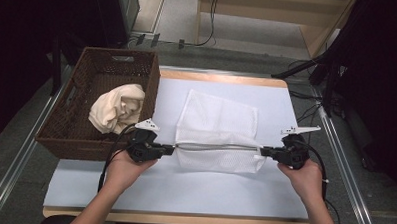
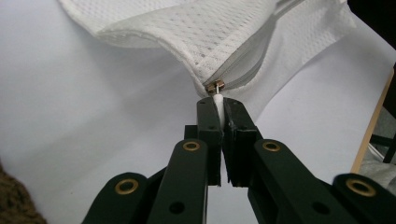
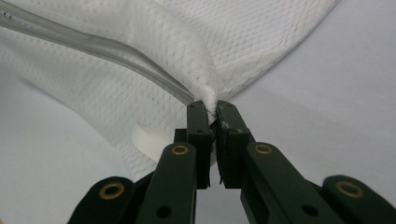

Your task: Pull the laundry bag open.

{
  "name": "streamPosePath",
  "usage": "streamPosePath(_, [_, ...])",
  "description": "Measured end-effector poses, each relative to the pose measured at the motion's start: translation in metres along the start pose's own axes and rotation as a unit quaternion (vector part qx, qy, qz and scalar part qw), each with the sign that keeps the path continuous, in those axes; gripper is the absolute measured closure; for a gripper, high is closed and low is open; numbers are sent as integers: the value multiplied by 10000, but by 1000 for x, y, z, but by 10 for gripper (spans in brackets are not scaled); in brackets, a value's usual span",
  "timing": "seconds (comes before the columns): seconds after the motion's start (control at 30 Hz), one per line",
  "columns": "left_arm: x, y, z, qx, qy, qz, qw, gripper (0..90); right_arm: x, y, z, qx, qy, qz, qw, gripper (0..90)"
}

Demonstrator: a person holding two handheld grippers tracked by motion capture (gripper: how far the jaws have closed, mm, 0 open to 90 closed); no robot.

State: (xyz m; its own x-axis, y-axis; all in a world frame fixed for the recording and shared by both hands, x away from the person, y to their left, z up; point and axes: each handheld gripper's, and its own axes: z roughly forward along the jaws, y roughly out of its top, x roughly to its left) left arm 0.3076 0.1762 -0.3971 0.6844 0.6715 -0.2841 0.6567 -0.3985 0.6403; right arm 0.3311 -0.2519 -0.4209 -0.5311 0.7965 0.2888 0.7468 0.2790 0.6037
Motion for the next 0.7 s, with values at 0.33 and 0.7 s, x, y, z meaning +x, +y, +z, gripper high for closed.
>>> streamPosePath(0.33, [-9,6,26,244,-108,204,9994,864,4,-8,8,148,-9,2,9999,859])
streamPosePath(0.7, [-6,8,50,441,-111,176,9988,862,8,-13,21,318,-8,17,9995,854])
